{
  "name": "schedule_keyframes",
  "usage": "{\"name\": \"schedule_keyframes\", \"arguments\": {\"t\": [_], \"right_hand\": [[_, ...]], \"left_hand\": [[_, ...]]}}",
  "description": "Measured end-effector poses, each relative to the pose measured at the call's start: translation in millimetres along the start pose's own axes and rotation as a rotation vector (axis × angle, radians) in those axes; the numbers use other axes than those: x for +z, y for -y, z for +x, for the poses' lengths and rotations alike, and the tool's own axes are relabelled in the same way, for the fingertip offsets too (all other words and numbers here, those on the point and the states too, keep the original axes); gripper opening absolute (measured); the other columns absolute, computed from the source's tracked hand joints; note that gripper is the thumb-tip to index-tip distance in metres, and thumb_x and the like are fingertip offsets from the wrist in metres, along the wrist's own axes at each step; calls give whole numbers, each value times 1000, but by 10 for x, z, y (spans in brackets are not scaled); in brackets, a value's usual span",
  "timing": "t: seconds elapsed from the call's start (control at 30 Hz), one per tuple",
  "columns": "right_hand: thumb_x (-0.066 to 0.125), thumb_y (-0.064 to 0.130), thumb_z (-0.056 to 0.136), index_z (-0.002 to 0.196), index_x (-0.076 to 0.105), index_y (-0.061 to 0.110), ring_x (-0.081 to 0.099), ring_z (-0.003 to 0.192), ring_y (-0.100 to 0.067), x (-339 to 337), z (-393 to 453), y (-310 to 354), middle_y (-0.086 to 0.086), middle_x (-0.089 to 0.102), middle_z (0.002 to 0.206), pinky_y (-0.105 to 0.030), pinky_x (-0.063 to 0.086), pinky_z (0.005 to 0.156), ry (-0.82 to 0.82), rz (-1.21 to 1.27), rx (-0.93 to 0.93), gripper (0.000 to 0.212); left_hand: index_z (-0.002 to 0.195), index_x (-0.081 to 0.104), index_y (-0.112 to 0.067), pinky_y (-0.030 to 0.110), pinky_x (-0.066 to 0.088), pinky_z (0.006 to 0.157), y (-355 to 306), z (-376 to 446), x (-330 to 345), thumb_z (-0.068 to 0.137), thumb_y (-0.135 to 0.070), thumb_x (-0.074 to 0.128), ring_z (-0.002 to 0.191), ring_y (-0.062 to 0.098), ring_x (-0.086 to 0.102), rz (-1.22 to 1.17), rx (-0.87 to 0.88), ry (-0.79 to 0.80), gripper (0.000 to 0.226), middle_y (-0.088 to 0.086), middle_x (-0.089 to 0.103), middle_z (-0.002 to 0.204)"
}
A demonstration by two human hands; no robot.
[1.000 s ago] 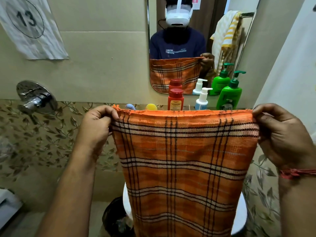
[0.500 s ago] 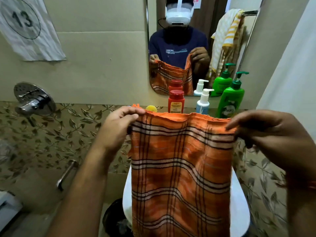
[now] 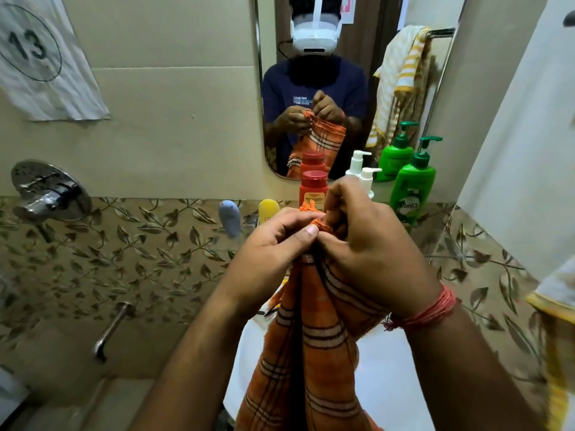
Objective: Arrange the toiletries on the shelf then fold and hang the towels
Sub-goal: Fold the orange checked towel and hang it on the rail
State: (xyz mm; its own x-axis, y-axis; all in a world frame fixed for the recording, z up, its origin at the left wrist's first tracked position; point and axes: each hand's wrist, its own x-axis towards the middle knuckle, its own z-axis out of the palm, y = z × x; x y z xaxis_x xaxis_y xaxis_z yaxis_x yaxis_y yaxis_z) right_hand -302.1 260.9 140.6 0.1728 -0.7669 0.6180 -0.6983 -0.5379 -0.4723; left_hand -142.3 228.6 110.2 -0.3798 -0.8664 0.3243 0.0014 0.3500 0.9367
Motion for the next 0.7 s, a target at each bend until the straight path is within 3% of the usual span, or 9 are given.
{"name": "schedule_keyframes", "arguments": {"t": [0.17, 0.3, 0.4, 0.5, 0.57, 0.7], "right_hand": [[67, 15, 86, 113, 40, 16, 53, 66, -7, 135, -33, 37, 12, 48, 76, -20, 44, 55, -55, -68, 18, 38], [68, 21, 87, 116, 41, 19, 56, 68, -8, 185, -63, 64, 11, 52, 79, -21, 47, 57, -40, -67, 48, 41], [70, 39, 86, 109, 42, 29, 63, 73, -9, 75, -97, 15, 11, 62, 84, -26, 54, 60, 174, -119, 100, 38], [60, 49, 90, 96, 41, 37, 56, 74, -8, -72, -191, 27, 16, 54, 82, -18, 38, 56, 416, -322, 55, 23], [56, 47, 93, 99, 45, 39, 49, 79, -6, -171, -244, 89, 18, 50, 87, -16, 31, 58, 471, -398, 2, 14], [47, 58, 87, 110, 50, 44, 38, 92, -8, -388, -260, 204, 14, 40, 96, -21, 28, 66, 442, -554, -9, 27]], "left_hand": [[112, 73, -20, 17, 52, 88, 4, -12, 46, 100, -12, 58, 107, 3, 66, 70, 20, -115, 21, -4, 71, 111], [98, 75, -27, 19, 55, 84, 29, -16, 39, 99, -12, 59, 100, 4, 68, 124, 27, -203, 22, -7, 74, 102], [92, 75, -22, 26, 56, 82, 46, -6, -55, 99, -8, 57, 92, 9, 71, 56, 20, -313, 24, -5, 76, 93], [89, 74, -21, 23, 56, 82, 17, 4, -183, 99, -4, 55, 87, 5, 71, 4, 41, -397, 27, -10, 77, 87], [89, 74, -21, 19, 57, 79, -2, -10, -189, 100, -5, 54, 86, 3, 71, 10, 44, -391, 27, -12, 77, 86], [91, 74, -19, 18, 56, 75, 21, -16, -175, 101, -8, 54, 87, 4, 72, -24, 38, -430, 25, -10, 77, 88]]}}
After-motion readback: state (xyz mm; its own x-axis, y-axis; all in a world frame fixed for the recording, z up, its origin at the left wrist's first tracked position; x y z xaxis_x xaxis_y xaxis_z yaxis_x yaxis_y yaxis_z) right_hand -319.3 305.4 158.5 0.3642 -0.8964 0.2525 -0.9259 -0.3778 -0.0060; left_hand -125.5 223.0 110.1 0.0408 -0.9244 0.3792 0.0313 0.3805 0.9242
